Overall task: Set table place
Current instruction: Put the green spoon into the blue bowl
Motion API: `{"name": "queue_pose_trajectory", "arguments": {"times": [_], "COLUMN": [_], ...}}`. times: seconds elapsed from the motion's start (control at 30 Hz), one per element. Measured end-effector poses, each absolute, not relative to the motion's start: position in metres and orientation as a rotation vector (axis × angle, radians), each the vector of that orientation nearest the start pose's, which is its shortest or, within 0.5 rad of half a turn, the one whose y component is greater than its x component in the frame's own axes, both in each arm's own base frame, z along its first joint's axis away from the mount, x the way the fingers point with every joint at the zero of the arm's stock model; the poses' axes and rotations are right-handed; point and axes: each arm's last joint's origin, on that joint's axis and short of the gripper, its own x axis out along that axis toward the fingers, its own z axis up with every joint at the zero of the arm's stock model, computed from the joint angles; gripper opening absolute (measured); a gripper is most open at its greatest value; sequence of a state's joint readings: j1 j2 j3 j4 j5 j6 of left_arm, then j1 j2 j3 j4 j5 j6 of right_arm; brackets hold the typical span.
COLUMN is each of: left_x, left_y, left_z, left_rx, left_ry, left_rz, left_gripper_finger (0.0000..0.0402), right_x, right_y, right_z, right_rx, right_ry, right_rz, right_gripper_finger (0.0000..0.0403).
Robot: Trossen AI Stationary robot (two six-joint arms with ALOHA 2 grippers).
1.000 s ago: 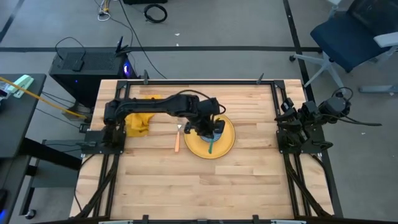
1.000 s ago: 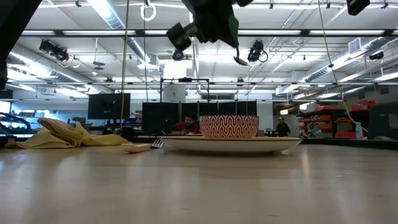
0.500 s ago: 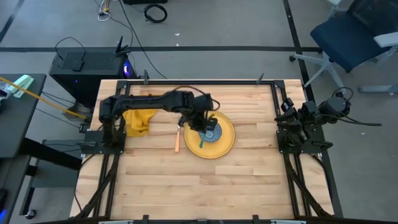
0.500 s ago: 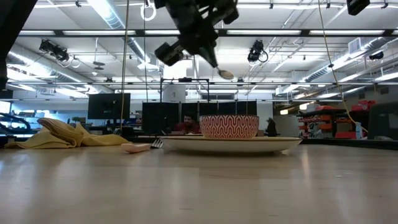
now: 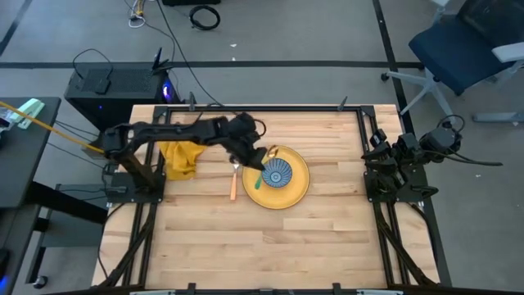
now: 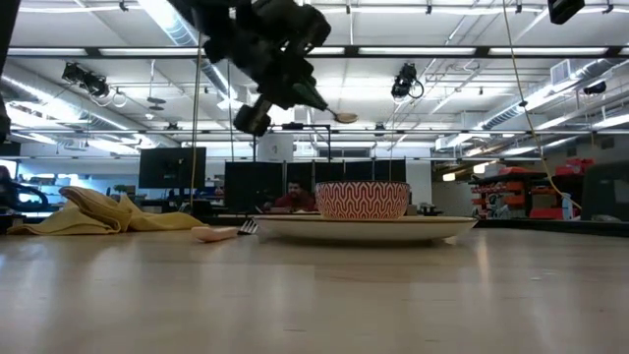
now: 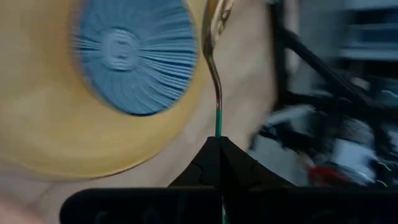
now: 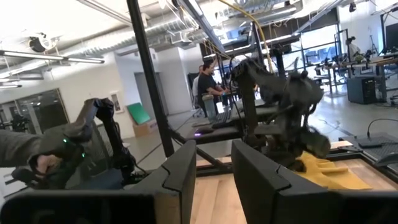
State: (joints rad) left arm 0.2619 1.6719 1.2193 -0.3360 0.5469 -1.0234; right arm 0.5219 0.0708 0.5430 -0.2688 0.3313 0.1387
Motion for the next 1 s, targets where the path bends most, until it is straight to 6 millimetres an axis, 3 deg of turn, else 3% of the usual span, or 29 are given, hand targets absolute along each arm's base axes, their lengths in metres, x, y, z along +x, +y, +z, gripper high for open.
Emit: {"name": "queue_pose_trajectory", "arguments": {"times": [0.17,0.4,0.63,0.8,1.0], "left_x": [0.346,0.334,0.334,0.341,0.357], "left_y": [0.073,0.07,0.071,0.07,0.063], "left_z": [0.233,0.211,0.211,0.2,0.183], "left_rx": [-1.376,-1.514,-1.66,-1.718,-1.757], "left_ry": [0.773,0.885,0.897,0.907,0.919], "left_rz": [-0.001,0.031,0.097,0.142,0.075], "left_gripper_finger": [0.0,0.0,0.0,0.0,0.0], "right_x": [0.04,0.042,0.042,0.042,0.042], "right_y": [0.012,0.013,0.013,0.013,0.013], "right_z": [0.306,0.306,0.306,0.306,0.306], "right_rx": [0.222,0.218,0.217,0.217,0.217], "right_ry": [-0.173,-0.164,-0.16,-0.161,-0.16], "right_rz": [0.203,0.202,0.202,0.202,0.202], "right_gripper_finger": [0.011,0.011,0.011,0.011,0.011]}}
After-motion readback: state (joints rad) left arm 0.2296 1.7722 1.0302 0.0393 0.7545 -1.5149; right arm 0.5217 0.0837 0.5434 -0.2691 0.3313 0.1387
